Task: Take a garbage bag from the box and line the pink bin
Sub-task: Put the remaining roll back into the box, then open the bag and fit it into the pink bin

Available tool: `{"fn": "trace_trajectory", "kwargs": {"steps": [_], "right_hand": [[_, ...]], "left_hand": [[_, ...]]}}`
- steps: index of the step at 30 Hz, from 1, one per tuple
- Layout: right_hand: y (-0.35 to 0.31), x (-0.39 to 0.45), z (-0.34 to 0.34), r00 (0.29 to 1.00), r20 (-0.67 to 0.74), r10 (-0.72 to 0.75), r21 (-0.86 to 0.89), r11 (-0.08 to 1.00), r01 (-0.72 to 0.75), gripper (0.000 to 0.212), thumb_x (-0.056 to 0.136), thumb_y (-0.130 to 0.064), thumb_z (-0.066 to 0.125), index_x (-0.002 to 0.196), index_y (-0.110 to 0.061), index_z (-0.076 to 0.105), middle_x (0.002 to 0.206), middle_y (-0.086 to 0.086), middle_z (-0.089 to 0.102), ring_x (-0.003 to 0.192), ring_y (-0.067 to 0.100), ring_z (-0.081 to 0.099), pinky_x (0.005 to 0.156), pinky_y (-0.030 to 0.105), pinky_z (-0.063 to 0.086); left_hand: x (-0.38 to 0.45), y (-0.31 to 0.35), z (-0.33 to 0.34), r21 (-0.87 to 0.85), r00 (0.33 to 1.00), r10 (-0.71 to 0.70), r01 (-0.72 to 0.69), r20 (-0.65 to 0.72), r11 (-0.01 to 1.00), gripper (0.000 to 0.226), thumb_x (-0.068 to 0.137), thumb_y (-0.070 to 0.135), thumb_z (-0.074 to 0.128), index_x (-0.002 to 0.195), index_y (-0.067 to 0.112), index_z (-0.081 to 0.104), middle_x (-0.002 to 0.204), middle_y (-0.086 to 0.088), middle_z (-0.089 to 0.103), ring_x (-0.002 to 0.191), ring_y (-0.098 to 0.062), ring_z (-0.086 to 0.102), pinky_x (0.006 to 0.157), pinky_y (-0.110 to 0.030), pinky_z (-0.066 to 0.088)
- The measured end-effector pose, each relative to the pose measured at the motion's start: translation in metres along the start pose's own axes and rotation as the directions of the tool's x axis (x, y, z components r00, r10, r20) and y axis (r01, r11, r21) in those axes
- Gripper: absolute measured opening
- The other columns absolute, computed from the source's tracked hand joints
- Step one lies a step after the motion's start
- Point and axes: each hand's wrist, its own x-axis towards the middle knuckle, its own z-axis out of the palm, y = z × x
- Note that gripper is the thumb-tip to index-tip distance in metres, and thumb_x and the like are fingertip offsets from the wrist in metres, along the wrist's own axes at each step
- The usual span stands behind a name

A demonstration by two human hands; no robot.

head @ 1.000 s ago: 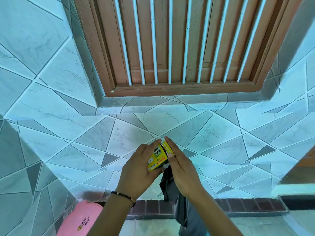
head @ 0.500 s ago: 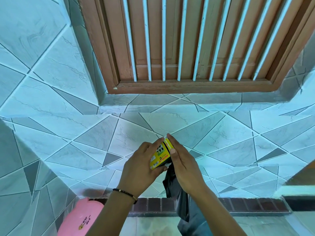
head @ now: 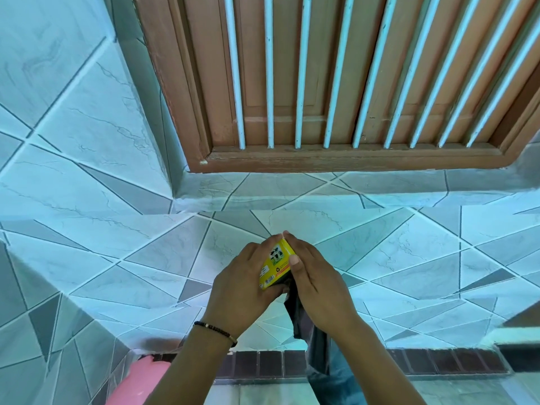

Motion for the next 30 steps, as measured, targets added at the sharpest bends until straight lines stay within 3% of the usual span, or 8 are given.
{"fn": "trace_trajectory", "kwargs": {"steps": [4, 9, 12, 15, 18, 21, 26, 30], "right_hand": [[-0.006, 0.016, 0.008, 0.999, 0.043, -0.029, -0.175, 0.984, 0.036, 0.077, 0.074, -0.077, -0.003, 0.144, -0.046, 0.009, 0.153, -0.014, 0.026, 0.113, 0.018, 0.058, 0.084, 0.039, 0.053], [-0.008, 0.035, 0.014, 0.998, 0.043, -0.034, -0.222, 0.974, 0.043, 0.085, 0.066, -0.082, -0.009, 0.144, -0.048, 0.002, 0.154, -0.012, 0.024, 0.108, 0.015, 0.061, 0.079, 0.036, 0.054], [-0.007, 0.044, 0.013, 1.0, -0.022, -0.02, -0.037, 0.999, 0.019, 0.085, 0.069, -0.084, 0.001, 0.144, -0.046, 0.013, 0.149, -0.013, 0.033, 0.108, 0.001, 0.056, 0.085, 0.037, 0.052], [-0.007, 0.046, 0.011, 0.981, -0.188, 0.053, 0.207, 0.978, -0.013, 0.077, 0.075, -0.079, 0.02, 0.137, -0.033, 0.029, 0.132, -0.016, 0.05, 0.087, -0.017, 0.054, 0.08, 0.025, 0.047], [-0.005, 0.05, 0.011, 0.955, -0.274, 0.109, 0.296, 0.955, -0.024, 0.056, 0.08, -0.066, 0.027, 0.124, -0.032, 0.034, 0.112, -0.015, 0.057, 0.08, -0.001, 0.057, 0.067, 0.013, 0.041], [-0.001, 0.055, 0.015, 0.938, -0.299, 0.179, 0.402, 0.914, -0.046, 0.042, 0.088, -0.058, 0.033, 0.116, -0.028, 0.042, 0.097, -0.007, 0.064, 0.081, 0.002, 0.058, 0.066, 0.006, 0.041], [-0.005, 0.06, 0.022, 0.884, -0.35, 0.309, 0.6, 0.799, -0.042, 0.017, 0.097, -0.029, 0.043, 0.094, -0.019, 0.056, 0.068, 0.0, 0.062, 0.064, 0.007, 0.057, 0.062, 0.011, 0.042], [-0.007, 0.064, 0.018, 0.872, -0.363, 0.328, 0.656, 0.755, -0.011, 0.015, 0.097, -0.025, 0.043, 0.091, -0.018, 0.055, 0.066, 0.003, 0.06, 0.057, 0.006, 0.053, 0.058, 0.01, 0.042]], "left_hand": [[0.015, -0.009, -0.01, -0.001, 1.0, 0.004, -0.004, -0.015, 1.0, 0.071, 0.076, 0.046, 0.064, 0.135, 0.052, 0.025, 0.113, 0.016, 0.051, 0.097, -0.008, 0.057, 0.074, -0.021, 0.048], [0.032, -0.019, -0.017, 0.017, 0.999, -0.009, 0.009, -0.031, 1.0, 0.067, 0.076, 0.046, 0.065, 0.135, 0.039, 0.034, 0.122, 0.015, 0.052, 0.102, -0.01, 0.058, 0.076, -0.023, 0.047], [0.046, -0.025, -0.023, 0.037, 1.0, 0.017, -0.016, -0.025, 0.999, 0.065, 0.073, 0.048, 0.067, 0.131, 0.035, 0.04, 0.125, 0.015, 0.051, 0.106, -0.01, 0.057, 0.079, -0.026, 0.049], [0.066, -0.027, -0.037, 0.103, 0.998, 0.069, -0.069, 0.004, 0.992, 0.07, 0.072, 0.045, 0.07, 0.134, 0.034, 0.039, 0.13, 0.012, 0.049, 0.114, -0.013, 0.053, 0.085, -0.03, 0.049], [0.091, -0.026, -0.056, 0.24, 0.991, 0.126, -0.131, 0.038, 0.962, 0.074, 0.074, 0.044, 0.068, 0.139, 0.033, 0.034, 0.135, 0.007, 0.046, 0.119, -0.019, 0.05, 0.089, -0.035, 0.049], [0.121, -0.022, -0.073, 0.351, 0.985, 0.167, -0.172, 0.046, 0.92, 0.074, 0.077, 0.042, 0.067, 0.141, 0.03, 0.031, 0.138, 0.004, 0.044, 0.121, -0.024, 0.048, 0.09, -0.038, 0.048], [0.173, -0.027, -0.075, 0.46, 0.97, 0.192, -0.239, 0.148, 0.855, 0.072, 0.079, 0.031, 0.069, 0.141, 0.025, 0.033, 0.141, -0.001, 0.043, 0.124, -0.028, 0.046, 0.094, -0.043, 0.047], [0.193, -0.036, -0.061, 0.464, 0.963, 0.229, -0.27, 0.145, 0.844, 0.064, 0.082, 0.019, 0.066, 0.14, 0.026, 0.038, 0.141, 0.001, 0.042, 0.126, -0.027, 0.04, 0.098, -0.04, 0.044]]}}
